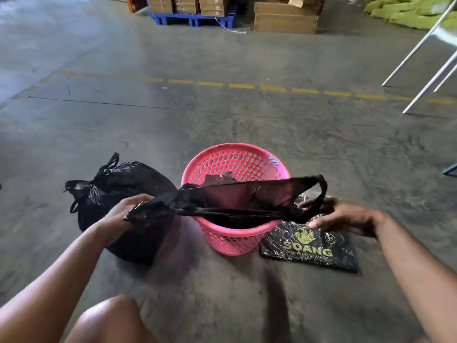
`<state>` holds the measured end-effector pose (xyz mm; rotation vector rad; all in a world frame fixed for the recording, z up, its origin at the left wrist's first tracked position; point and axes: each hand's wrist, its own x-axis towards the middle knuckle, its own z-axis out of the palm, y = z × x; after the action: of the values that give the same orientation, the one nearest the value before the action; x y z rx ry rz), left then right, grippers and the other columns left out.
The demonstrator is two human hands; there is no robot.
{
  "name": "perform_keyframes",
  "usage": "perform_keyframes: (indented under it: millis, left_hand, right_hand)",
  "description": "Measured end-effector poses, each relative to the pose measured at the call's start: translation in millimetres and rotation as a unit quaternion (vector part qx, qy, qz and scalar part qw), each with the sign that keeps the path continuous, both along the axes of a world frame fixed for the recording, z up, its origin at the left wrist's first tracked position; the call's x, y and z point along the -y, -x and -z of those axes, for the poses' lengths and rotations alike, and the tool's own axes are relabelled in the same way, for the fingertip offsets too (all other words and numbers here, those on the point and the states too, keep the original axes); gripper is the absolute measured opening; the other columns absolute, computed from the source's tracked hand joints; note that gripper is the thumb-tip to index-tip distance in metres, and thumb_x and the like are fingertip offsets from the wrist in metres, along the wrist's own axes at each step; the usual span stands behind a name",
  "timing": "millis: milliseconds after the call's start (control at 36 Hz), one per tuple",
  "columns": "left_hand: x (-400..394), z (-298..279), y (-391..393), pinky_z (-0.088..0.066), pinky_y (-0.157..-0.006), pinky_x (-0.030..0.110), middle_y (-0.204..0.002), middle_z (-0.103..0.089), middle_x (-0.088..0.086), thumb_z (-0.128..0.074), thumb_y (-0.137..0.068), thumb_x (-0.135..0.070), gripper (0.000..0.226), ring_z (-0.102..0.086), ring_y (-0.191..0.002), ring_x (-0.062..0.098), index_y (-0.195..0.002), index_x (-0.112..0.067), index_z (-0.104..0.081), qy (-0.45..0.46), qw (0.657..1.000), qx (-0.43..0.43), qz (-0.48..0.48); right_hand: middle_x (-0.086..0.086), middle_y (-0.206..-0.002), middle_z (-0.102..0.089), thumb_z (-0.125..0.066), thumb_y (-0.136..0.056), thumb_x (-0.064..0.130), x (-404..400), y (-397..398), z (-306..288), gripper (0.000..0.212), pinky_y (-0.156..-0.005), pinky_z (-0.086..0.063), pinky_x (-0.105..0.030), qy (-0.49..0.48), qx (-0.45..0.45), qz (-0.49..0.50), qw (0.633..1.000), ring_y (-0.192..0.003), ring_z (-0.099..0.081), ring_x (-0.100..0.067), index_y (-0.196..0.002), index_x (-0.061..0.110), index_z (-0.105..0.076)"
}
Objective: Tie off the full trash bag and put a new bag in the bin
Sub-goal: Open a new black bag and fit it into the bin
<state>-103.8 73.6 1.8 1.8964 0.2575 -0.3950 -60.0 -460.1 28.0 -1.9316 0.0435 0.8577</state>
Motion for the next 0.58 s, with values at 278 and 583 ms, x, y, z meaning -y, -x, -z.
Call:
perform_keyframes:
  millis: [278, 583]
  left_hand:
    - [52, -78, -41, -0.055, -0.085, 0.04, -0.117, -0.063, 0.004, -0.072, -0.061, -0.078, 0.059, -0.068, -0.104, 0.024, -0.103, -0.037, -0.071, -0.052, 0.991, 0.12, -0.028]
    - [96, -50, -37, -0.055, -0.092, 0.04, -0.123, -0.05, -0.002, -0.064, -0.077, -0.038, 0.017, -0.065, -0.111, 0.025, -0.089, -0.05, -0.067, -0.45, 0.852, 0.139, 0.23]
  right_hand:
    - [-0.006, -0.126, -0.052, -0.074, -0.072, 0.058, -60, -34, -71, 0.048, -0.101, -0.046, -0.045, 0.218, 0.51, 0.0, 0.832, -0.117, -0.055, -0.024, -0.108, 0.029, -0.061]
    - [0.002, -0.144, -0.056, -0.067, -0.086, 0.054, -128, -83, -18, 0.054, -0.121, -0.013, -0.053, 0.46, 0.322, -0.312, 0.767, -0.14, -0.044, -0.017, -0.132, 0.026, -0.063]
